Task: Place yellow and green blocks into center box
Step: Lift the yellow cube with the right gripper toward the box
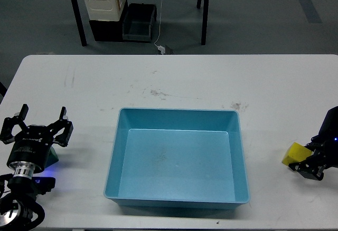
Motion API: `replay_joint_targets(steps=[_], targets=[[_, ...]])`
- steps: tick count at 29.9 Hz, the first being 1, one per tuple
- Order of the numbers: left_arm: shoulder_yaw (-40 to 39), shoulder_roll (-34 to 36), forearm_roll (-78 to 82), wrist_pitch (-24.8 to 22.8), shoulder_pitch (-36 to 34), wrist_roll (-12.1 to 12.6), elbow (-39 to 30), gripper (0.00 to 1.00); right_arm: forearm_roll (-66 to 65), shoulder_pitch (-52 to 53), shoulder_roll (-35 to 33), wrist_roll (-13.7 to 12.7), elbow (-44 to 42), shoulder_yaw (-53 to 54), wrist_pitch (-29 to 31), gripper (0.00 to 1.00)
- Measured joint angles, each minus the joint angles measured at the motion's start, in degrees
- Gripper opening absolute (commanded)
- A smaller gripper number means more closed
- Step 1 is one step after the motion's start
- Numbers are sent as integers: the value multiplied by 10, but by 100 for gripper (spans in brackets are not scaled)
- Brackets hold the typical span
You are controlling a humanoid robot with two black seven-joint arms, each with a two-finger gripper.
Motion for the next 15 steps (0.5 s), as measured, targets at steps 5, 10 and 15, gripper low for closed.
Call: replay_joint_targets(steps=[5, 10, 15], targets=[[0, 0, 0, 0, 0, 0, 0, 100, 2, 12, -5, 0, -9, 10, -6, 0], [0, 0, 0, 0, 0, 0, 0, 100, 8, 26, -35, 0, -20, 51, -19, 0], [0, 0, 0, 0, 0, 0, 0, 100, 12, 51, -75, 0, -19, 158, -34, 0]])
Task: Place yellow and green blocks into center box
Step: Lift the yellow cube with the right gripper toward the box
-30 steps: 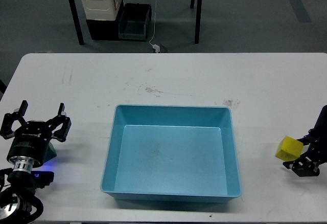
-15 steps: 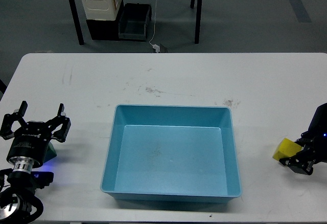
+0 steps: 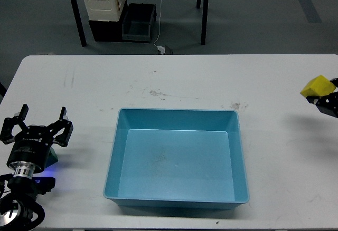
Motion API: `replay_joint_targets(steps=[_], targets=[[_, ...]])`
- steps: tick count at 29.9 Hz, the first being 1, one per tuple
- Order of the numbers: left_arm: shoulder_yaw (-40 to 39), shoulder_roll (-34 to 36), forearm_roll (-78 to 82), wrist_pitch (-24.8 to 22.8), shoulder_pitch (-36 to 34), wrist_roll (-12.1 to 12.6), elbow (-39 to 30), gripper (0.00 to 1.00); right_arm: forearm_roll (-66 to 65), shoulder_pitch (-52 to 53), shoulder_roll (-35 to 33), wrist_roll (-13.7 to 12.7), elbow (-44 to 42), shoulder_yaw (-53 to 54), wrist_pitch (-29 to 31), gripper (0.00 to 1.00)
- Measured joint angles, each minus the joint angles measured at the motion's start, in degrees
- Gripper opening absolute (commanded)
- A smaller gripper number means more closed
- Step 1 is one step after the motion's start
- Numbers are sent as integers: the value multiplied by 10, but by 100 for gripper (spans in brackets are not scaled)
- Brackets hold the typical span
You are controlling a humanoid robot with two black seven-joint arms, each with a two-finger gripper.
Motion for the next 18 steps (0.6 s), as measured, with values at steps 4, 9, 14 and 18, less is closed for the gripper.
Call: replay_joint_targets(steps=[4, 9, 14, 18], targets=[[0, 0, 0, 0, 0, 0, 0, 100, 3, 39, -2, 0, 9, 62, 3, 0], [0, 0, 0, 0, 0, 0, 0, 100, 9, 129, 18, 0, 55, 52, 28, 0], [0, 0, 0, 0, 1, 0, 0, 100, 55, 232, 55, 0, 112, -23, 59, 0], [0, -1, -1, 0, 1, 0, 0, 100, 86, 314, 100, 0, 154, -104, 65, 0]])
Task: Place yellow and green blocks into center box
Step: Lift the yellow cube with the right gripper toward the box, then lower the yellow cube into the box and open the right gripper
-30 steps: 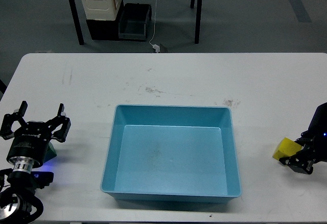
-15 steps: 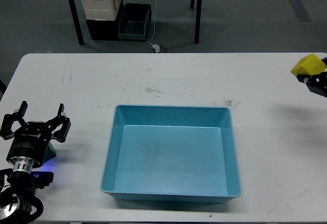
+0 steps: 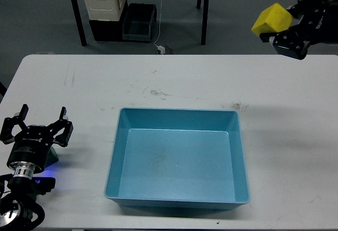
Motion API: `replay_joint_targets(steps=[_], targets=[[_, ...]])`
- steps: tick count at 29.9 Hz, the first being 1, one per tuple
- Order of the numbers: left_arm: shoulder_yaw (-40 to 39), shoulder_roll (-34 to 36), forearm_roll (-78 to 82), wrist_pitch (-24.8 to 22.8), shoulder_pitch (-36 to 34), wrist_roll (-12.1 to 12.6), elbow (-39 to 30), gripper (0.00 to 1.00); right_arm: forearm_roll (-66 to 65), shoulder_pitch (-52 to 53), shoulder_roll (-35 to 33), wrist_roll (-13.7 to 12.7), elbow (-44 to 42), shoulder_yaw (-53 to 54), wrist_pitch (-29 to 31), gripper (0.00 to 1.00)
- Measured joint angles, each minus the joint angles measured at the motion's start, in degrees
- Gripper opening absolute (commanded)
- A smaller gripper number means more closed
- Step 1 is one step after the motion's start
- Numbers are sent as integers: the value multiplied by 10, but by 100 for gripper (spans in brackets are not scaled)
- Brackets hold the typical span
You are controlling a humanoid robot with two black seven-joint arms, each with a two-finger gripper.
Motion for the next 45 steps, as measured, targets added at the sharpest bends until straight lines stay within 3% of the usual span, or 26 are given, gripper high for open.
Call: replay_joint_targets(steps=[5, 15, 27, 28, 29, 31, 32, 36, 45], targets=[[-1, 0, 0, 0, 0, 0, 0, 100, 5, 50, 79, 0, 14, -81, 2, 0], [-5, 3, 1, 0, -3, 0, 0, 100, 3, 45, 215, 0, 3, -159, 3, 2], [-21, 4, 1, 0, -3, 0, 0, 100, -14, -67, 293, 0, -90, -205, 3, 10], [-21, 4, 1, 0, -3, 0, 0, 100, -14, -75, 295, 0, -97, -205, 3, 15], [-21, 5, 1, 0, -3, 0, 0, 100, -15, -84, 296, 0, -105, -205, 3, 27], [-22, 5, 1, 0, -4, 0, 0, 100, -15, -100, 299, 0, -116, -205, 3, 73], [-23, 6, 1, 0, -4, 0, 0, 100, -13, -108, 300, 0, -120, -205, 3, 78], [-28, 4, 1, 0, -4, 0, 0, 100, 0, -126, 306, 0, -133, -205, 3, 92], [-28, 3, 1, 0, -6, 0, 0, 100, 16, -141, 319, 0, -151, -198, 2, 97]])
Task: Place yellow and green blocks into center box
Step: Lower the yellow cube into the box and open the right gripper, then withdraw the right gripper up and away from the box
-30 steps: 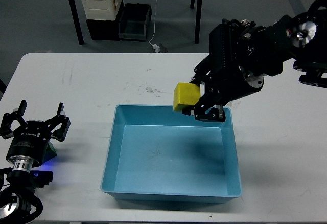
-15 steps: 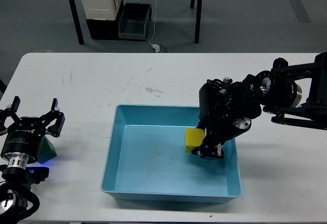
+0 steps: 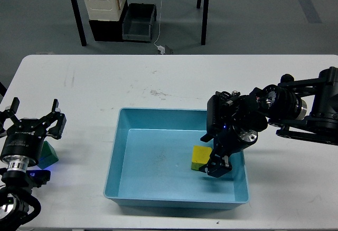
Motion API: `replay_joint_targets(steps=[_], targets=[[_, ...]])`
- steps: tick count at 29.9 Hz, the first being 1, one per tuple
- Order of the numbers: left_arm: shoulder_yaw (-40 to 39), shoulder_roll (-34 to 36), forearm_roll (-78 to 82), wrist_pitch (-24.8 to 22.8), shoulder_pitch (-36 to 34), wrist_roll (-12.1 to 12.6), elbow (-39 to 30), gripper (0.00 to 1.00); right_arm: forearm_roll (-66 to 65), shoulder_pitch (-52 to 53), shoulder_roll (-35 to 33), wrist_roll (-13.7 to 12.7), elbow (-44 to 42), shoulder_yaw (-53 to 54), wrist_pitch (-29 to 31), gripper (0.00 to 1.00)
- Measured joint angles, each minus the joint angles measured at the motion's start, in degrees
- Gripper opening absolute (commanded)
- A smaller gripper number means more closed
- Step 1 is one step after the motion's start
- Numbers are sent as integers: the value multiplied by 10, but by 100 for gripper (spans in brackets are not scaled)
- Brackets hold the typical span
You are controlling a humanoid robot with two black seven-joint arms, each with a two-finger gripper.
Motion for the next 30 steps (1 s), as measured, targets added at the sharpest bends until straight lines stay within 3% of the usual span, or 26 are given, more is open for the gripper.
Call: replay_joint_targets(steps=[6, 16, 25, 30], targets=[[-1, 4, 2, 0, -1, 0, 0, 100, 65, 11, -10, 0, -4, 41, -4, 97], [-16, 66, 7, 0, -19, 0, 4, 100, 136, -3, -54, 0, -3, 252, -9, 97], [-7, 185, 7, 0, -66, 0, 27, 100, 149, -94, -45, 0, 13, 485, -12, 97], [-6, 220, 12, 0, -89, 0, 42, 100, 153, -181, -47, 0, 58, 579, -59, 96]])
